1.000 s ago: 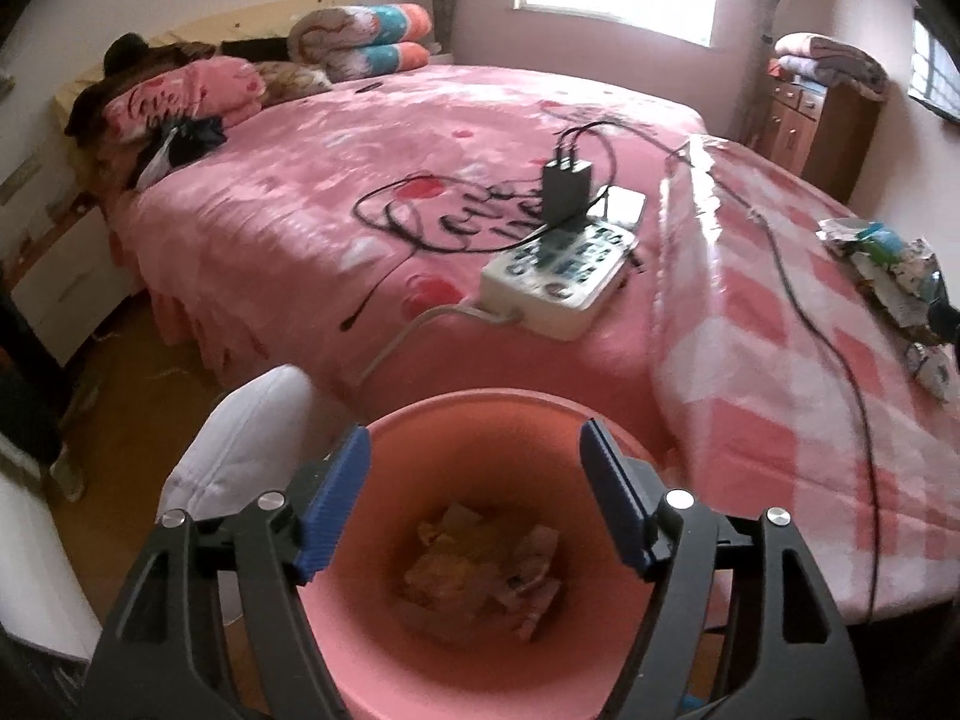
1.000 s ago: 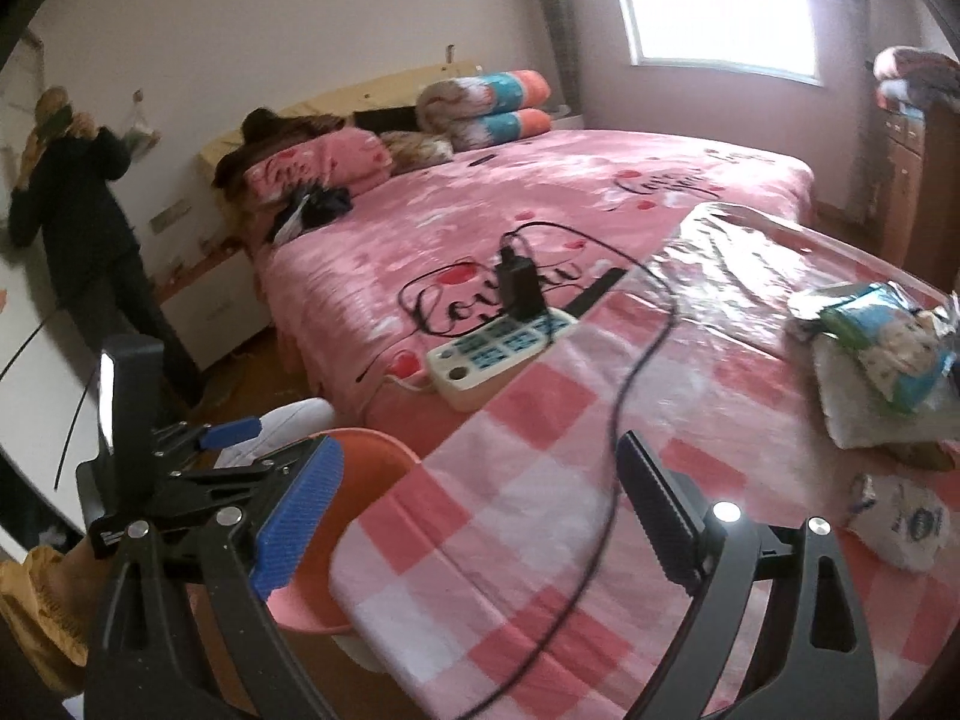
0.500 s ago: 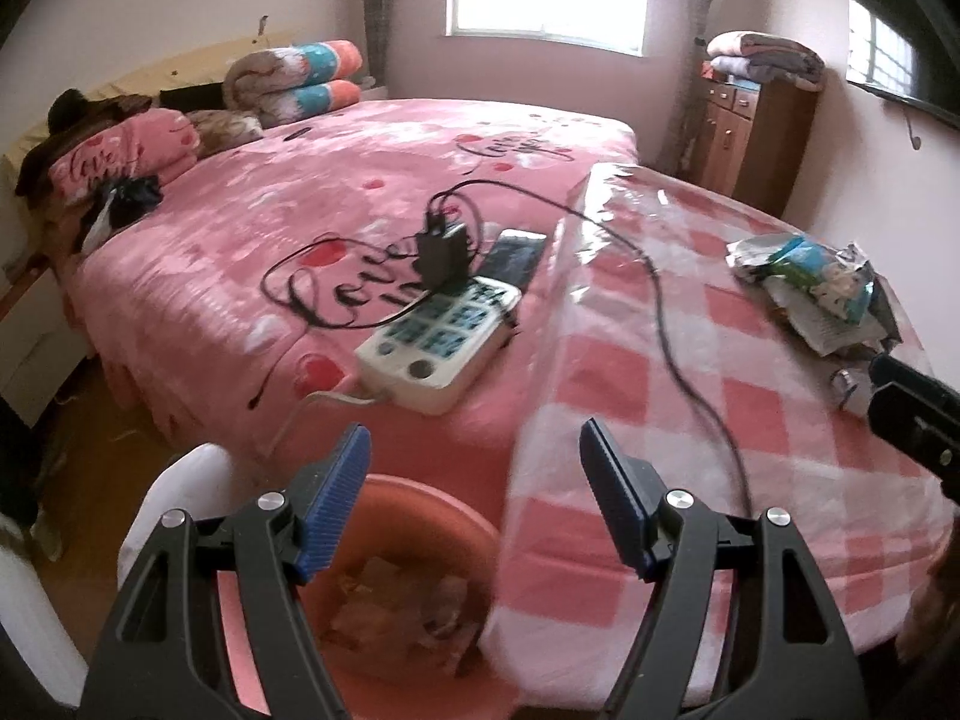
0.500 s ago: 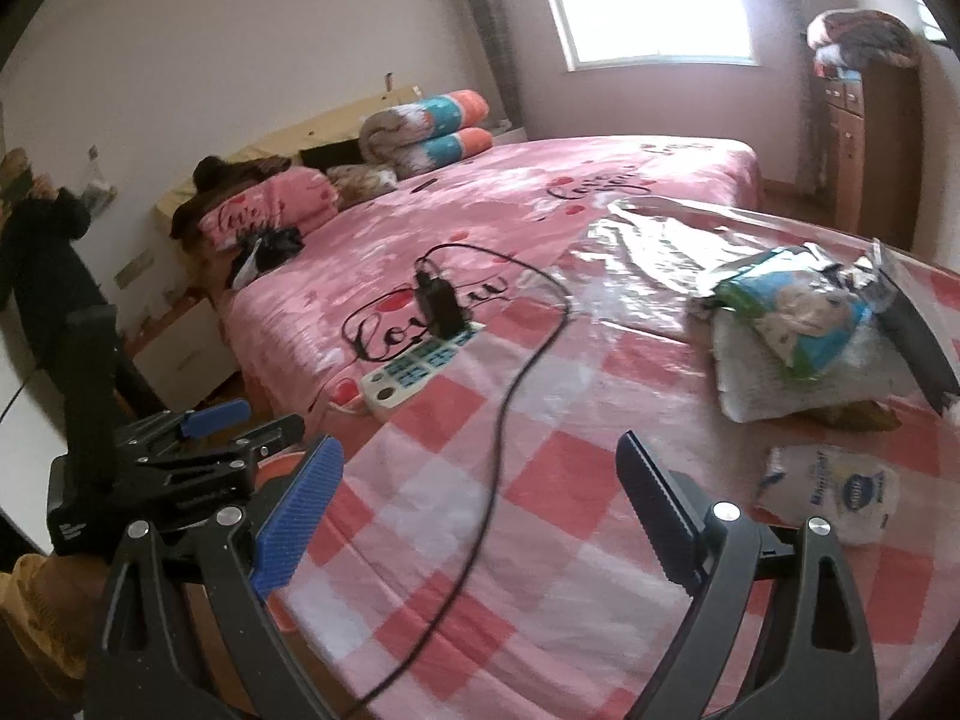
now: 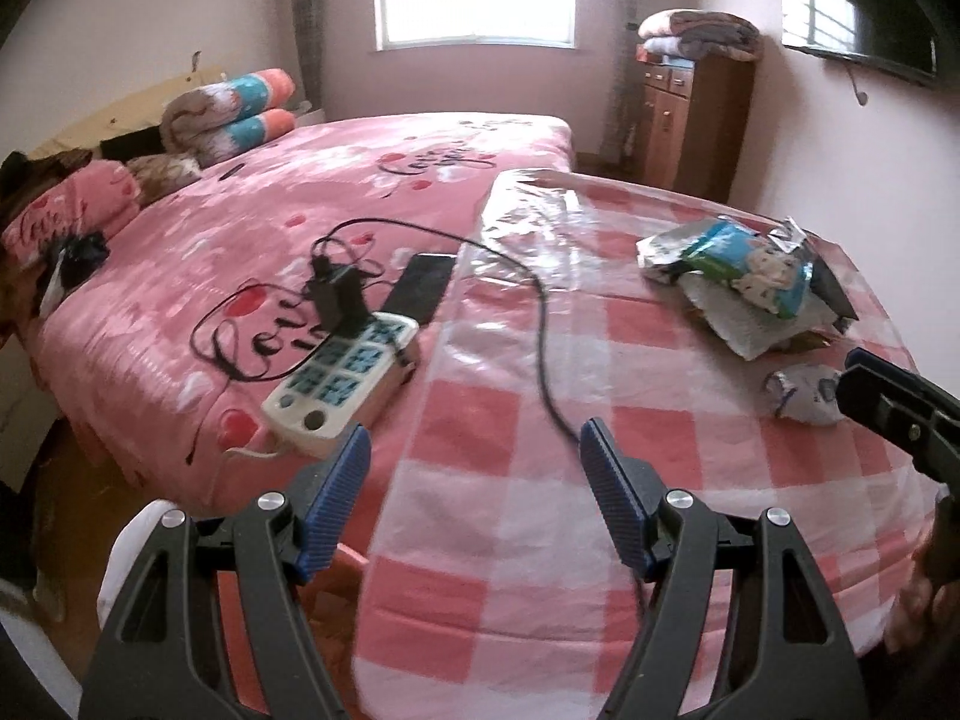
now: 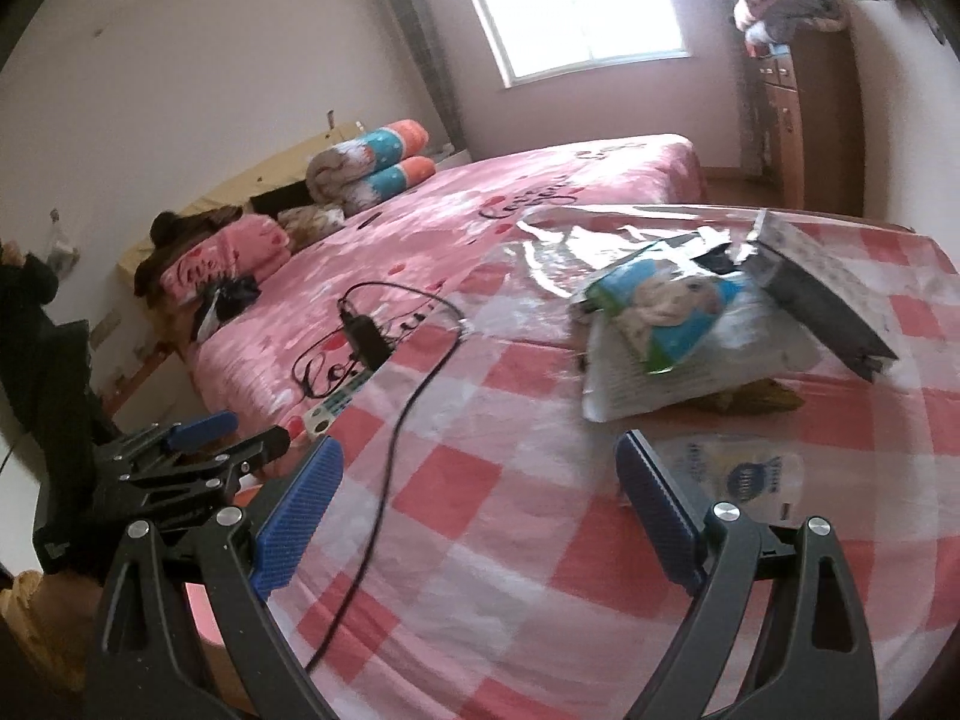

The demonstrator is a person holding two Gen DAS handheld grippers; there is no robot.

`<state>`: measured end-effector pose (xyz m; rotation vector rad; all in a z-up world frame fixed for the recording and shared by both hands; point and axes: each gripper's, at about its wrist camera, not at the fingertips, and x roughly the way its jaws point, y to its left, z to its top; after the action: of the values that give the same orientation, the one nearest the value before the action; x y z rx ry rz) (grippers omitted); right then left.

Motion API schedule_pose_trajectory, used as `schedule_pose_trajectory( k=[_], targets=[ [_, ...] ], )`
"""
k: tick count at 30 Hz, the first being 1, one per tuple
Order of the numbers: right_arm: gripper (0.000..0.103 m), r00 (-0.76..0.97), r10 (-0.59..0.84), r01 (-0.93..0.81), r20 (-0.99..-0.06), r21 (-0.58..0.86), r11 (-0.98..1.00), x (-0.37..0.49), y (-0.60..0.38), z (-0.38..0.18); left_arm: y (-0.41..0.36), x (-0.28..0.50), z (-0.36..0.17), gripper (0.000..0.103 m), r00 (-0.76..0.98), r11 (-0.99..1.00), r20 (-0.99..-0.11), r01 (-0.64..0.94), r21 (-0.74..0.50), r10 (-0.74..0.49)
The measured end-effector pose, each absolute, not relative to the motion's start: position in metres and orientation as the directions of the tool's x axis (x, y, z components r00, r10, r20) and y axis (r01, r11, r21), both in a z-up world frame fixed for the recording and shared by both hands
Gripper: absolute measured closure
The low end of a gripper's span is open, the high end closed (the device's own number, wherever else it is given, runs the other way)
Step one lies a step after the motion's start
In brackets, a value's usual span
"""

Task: Collect trash
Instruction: 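Return both open tools from the bucket to the remaining trash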

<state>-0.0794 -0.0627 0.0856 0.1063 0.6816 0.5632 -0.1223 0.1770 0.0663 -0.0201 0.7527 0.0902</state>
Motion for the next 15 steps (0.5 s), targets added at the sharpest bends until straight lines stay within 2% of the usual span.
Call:
schedule_pose_trajectory(
  k=[15],
  targets=[
    [0.012, 0.698, 0.468, -0.342, -0.542, 0.322, 0.883, -0.061, -0.131, 0.088, 0.122, -0.095, 0.071, 0.030, 0.731, 1.000, -0.683, 0.020, 0.007, -0.010]
  ],
)
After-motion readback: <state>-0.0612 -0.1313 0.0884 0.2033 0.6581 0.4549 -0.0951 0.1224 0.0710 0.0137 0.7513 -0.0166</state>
